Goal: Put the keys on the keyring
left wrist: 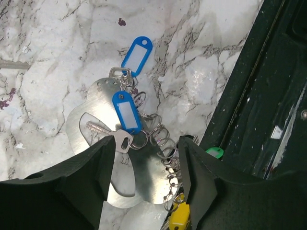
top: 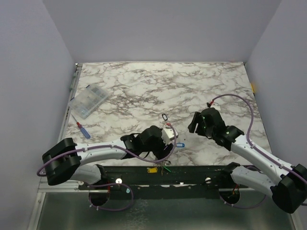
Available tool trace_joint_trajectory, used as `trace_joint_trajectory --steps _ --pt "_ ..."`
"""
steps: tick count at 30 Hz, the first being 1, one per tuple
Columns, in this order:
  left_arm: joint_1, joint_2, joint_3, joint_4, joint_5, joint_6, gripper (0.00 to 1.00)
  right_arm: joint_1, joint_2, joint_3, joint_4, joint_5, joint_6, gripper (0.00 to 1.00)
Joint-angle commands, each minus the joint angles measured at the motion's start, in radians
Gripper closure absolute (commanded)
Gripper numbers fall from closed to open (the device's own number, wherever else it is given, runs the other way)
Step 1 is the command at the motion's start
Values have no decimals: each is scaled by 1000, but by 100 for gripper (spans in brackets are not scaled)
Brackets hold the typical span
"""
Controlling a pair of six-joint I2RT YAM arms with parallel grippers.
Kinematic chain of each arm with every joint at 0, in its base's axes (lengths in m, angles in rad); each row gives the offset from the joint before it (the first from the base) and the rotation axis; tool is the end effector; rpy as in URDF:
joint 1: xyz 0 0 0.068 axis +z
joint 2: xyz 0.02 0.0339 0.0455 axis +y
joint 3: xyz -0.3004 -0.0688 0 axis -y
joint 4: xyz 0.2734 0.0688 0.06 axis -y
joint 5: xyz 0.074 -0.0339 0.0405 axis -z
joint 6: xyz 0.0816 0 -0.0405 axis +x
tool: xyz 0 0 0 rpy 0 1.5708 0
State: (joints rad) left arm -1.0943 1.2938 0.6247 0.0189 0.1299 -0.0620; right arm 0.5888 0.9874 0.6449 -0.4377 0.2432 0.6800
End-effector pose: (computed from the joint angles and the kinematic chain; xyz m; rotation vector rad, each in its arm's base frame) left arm 0.1341 -0.2828 0.1862 1.2140 1.9873 -0.7575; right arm 0.2114 0.1175 0.2211 0.2264 2.3377 0.3492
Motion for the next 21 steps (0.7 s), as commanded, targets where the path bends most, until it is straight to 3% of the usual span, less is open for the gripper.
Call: trace_joint_trajectory --steps 1,10,13,21 --pt "-69 34 75 -17 -177 -167 38 -7 -5 -26 54 -45 -17 32" --pt "-267 198 201 -200 -563 -424 37 -8 -22 -50 77 -68 -39 32" --pt "-278 254 239 -275 -657 -484 40 -9 -37 -53 67 -72 -40 32" --pt "-305 358 348 -391 -772 -529 37 -8 -89 -69 50 -87 -36 32"
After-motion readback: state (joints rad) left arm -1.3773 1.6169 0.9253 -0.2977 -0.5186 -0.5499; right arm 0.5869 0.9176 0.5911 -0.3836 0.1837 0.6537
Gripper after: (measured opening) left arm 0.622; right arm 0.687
